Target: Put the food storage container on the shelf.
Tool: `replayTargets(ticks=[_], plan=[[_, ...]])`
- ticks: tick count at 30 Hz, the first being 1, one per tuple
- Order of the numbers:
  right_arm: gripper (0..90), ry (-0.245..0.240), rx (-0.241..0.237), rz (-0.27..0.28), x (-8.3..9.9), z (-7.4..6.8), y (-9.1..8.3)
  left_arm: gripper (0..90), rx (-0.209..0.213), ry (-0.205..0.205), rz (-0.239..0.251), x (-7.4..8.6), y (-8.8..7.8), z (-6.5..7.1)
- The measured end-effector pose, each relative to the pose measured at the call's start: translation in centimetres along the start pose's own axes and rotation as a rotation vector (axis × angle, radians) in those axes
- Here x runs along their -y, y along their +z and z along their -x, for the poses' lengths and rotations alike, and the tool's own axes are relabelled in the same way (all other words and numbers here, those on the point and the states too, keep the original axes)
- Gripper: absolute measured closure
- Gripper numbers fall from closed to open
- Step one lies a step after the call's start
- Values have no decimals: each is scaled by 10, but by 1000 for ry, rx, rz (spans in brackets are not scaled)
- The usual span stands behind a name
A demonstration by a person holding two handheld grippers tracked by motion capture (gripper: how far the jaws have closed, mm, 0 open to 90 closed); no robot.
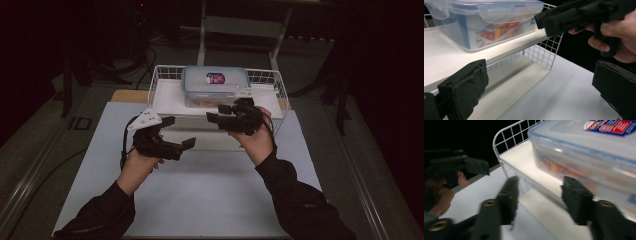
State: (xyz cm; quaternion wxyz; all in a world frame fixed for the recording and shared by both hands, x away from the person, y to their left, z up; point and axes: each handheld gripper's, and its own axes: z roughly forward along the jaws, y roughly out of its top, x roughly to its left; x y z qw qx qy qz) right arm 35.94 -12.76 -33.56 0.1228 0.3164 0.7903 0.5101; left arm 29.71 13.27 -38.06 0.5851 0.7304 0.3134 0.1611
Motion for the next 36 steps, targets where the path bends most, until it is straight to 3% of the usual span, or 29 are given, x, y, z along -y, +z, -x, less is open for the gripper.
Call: replayTargets(ticks=[1,4,8,9,11,15,18,29,36], plan=[[319,-10,-14,12,4,-1,-2,3,6,6,5,0,0,2],[198,-33,-44,23,15,-3,-9,3,12,39,-3,2,1,9],[174,-14,-56,55,32,-3,-18,3,35,71,-5,7,2,18],[144,-29,-52,52,36,-3,-21,3,42,79,-7,8,2,20],[140,-55,-46,51,46,-5,-25,3,45,99,-8,12,2,24],[138,-53,-49,55,68,-4,-33,3,57,97,-15,21,1,27],[139,-22,-71,58,83,1,-39,3,63,107,-20,30,2,27],[139,-4,-29,52,131,12,-54,3,98,72,-72,65,7,27],[142,1,-5,45,159,17,-59,3,67,69,-107,88,4,22]])
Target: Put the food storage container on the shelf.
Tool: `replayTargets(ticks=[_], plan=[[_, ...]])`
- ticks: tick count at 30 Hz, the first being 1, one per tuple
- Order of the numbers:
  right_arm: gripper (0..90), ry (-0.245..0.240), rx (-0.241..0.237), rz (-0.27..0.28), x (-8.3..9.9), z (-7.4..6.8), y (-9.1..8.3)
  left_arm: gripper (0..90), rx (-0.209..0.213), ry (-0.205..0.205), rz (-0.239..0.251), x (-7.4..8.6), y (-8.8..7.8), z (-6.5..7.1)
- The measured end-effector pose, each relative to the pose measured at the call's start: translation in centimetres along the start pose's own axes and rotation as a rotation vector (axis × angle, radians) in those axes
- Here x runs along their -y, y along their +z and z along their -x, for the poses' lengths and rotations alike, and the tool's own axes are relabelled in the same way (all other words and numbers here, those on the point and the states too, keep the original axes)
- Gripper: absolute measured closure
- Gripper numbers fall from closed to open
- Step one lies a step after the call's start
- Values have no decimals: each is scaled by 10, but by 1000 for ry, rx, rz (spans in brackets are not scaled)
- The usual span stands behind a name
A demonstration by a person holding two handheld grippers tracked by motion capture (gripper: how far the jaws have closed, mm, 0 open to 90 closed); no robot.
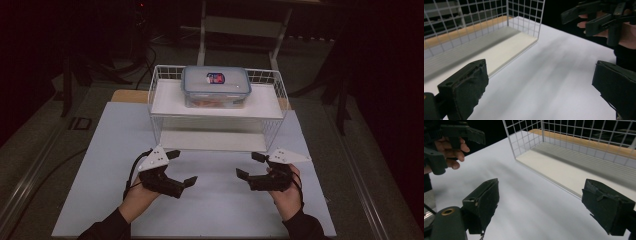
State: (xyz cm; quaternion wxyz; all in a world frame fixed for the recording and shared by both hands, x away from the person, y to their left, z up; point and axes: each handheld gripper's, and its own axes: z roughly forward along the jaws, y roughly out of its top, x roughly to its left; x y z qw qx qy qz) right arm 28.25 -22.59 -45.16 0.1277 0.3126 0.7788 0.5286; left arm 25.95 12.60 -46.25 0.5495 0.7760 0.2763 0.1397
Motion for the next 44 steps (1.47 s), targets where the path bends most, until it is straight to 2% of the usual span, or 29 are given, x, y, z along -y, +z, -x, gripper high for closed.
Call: replayTargets(ticks=[6,9,13,18,27,32,44], plan=[[145,-12,52,-15,19,2,-7,3,-17,-8,-24,18,-4,-4],[144,-26,74,-29,30,3,-11,4,-17,-4,-57,26,-5,-5],[143,-29,75,-36,41,6,-14,3,-36,3,-70,36,-9,-8],[143,-52,95,-40,50,8,-20,3,-57,-12,-101,50,-15,-12],[143,-41,121,-90,66,15,-28,4,-70,-16,-100,62,-24,-16],[142,-25,115,-108,72,21,-29,4,-87,-22,-105,70,-28,-20],[143,-22,102,-97,74,24,-28,4,-76,-56,-84,73,-25,-22]])
